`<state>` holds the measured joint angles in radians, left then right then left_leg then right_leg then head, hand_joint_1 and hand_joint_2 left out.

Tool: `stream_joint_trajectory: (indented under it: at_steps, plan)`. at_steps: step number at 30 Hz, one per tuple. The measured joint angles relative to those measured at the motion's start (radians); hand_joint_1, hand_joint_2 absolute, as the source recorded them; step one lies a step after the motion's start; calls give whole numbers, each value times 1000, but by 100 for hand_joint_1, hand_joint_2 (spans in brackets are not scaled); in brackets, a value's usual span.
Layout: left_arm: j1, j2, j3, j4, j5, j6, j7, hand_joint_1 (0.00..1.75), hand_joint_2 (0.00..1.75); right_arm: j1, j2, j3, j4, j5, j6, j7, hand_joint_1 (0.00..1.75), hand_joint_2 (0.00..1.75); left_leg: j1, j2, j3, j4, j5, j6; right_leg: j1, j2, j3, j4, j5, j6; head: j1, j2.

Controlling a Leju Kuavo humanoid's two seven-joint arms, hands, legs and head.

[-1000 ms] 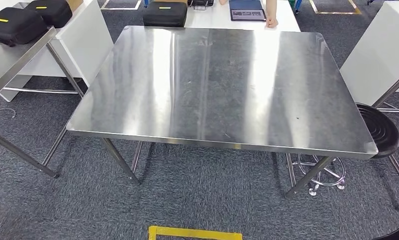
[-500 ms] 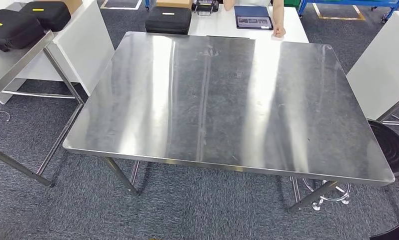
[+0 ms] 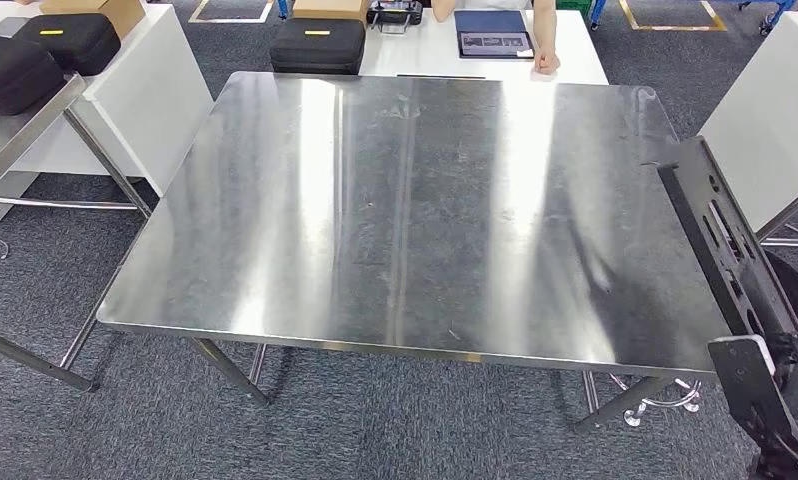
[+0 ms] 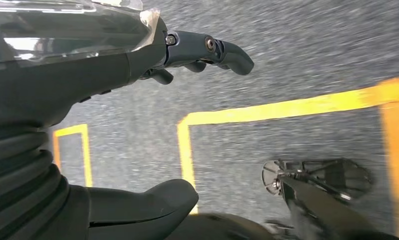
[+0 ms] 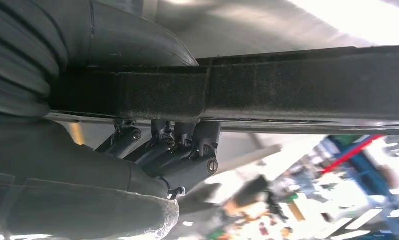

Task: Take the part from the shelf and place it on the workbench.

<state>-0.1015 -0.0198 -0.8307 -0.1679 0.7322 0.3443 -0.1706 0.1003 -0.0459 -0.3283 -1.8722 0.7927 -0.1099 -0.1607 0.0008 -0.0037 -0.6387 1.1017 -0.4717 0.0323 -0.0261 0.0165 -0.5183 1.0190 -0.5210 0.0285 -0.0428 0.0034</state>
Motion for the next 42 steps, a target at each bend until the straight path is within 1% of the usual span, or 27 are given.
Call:
stream_joint_trajectory:
  at_steps: [1, 2, 3, 5, 7, 9, 12, 14, 17, 20, 24, 28, 31, 36, 42]
  plan:
    - [-6, 0, -4, -1, -1, 0, 1, 0, 175, -17, -25, 16, 25, 2, -1, 2, 175, 175, -3, 1, 17, -38, 12, 3, 2, -2, 1, -1, -4, 6, 0, 0]
    - [-9, 0, -7, -1, -2, -1, 1, 0, 175, -30, -47, 29, 44, 3, -2, 3, 175, 175, -5, 0, 26, -55, 12, 2, 7, -4, 1, 0, -9, 8, 1, 0]
    - [-12, -1, -11, -2, -4, -3, 2, 0, 175, -45, -68, 43, 65, 4, 2, 4, 175, 175, -8, -2, 28, -61, 10, 1, 10, -6, 3, 0, -11, 11, 1, 0]
    - [-13, -2, -18, -4, -13, -10, 4, 0, 175, -100, -110, 79, 127, 16, 29, 11, 175, 175, -14, -3, 27, -64, 13, -2, 12, -8, 8, -2, -10, 16, 1, 0]
    - [-18, -2, -26, -7, -23, -17, 11, 0, 175, -218, -149, 143, 249, 51, 52, 25, 175, 175, -18, 0, 26, -64, 13, 2, 9, -4, 10, -7, -6, 23, 1, 0]
    - [-30, -3, -32, -13, -34, -21, 19, 0, 175, -392, -171, 232, 427, 104, 41, 52, 175, 175, -19, 5, 25, -64, 14, 6, 8, 1, 10, -11, -3, 28, 1, 0]
    - [-42, -8, -41, -23, -54, -24, 41, 0, 175, -686, -180, 393, 752, 233, 9, 142, 175, 175, -20, 5, 25, -64, 17, 13, 6, 0, 10, -16, 1, 33, 1, 0]
    - [-42, -10, -44, -26, -61, -24, 60, 0, 175, -847, -181, 501, 937, 332, 18, 208, 175, 175, -20, -3, 24, -64, 20, 17, 6, -9, 11, -17, 1, 34, 1, 0]
    - [-32, -9, -44, -26, -63, -24, 76, 0, 175, -1026, -170, 639, 1133, 454, 67, 275, 175, 175, -20, -13, 22, -63, 22, 19, 6, -19, 12, -17, 2, 34, 1, 0]
    - [-25, -5, -43, -26, -63, -23, 80, 0, 175, -1142, -134, 761, 1263, 544, 121, 288, 175, 175, -20, -13, 21, -64, 22, 19, 6, -19, 12, -16, 2, 34, 1, 0]
    - [-27, -8, -43, -27, -63, -14, 78, 0, 175, -1207, -85, 880, 1356, 597, 150, 266, 175, 175, -19, -12, 22, -64, 22, 19, 7, -19, 11, -17, 1, 34, 1, 0]
    - [-28, -11, -43, -27, -64, 31, 67, 0, 175, -1225, -45, 951, 1403, 613, 141, 235, 175, 175, -18, -13, 21, -65, 22, 19, 7, -19, 11, -16, 1, 34, 1, 0]
    - [-28, -13, -41, -27, -61, 75, 55, 0, 175, -1223, -10, 993, 1421, 622, 110, 209, 175, 175, -18, -9, 22, -65, 21, 18, 7, -16, 10, -16, 1, 34, 1, 0]
    - [-28, -15, -37, -27, -60, 96, 50, 0, 175, -1218, 33, 1032, 1437, 625, 88, 199, 175, 175, -18, -10, 22, -65, 22, 18, 7, -16, 10, -16, 1, 34, 1, 0]
    - [-28, -16, -34, -27, -60, 101, 50, 0, 175, -1217, 47, 1046, 1449, 624, 85, 194, 175, 175, -18, -11, 22, -65, 21, 18, 7, -17, 10, -17, 1, 34, 1, 0]
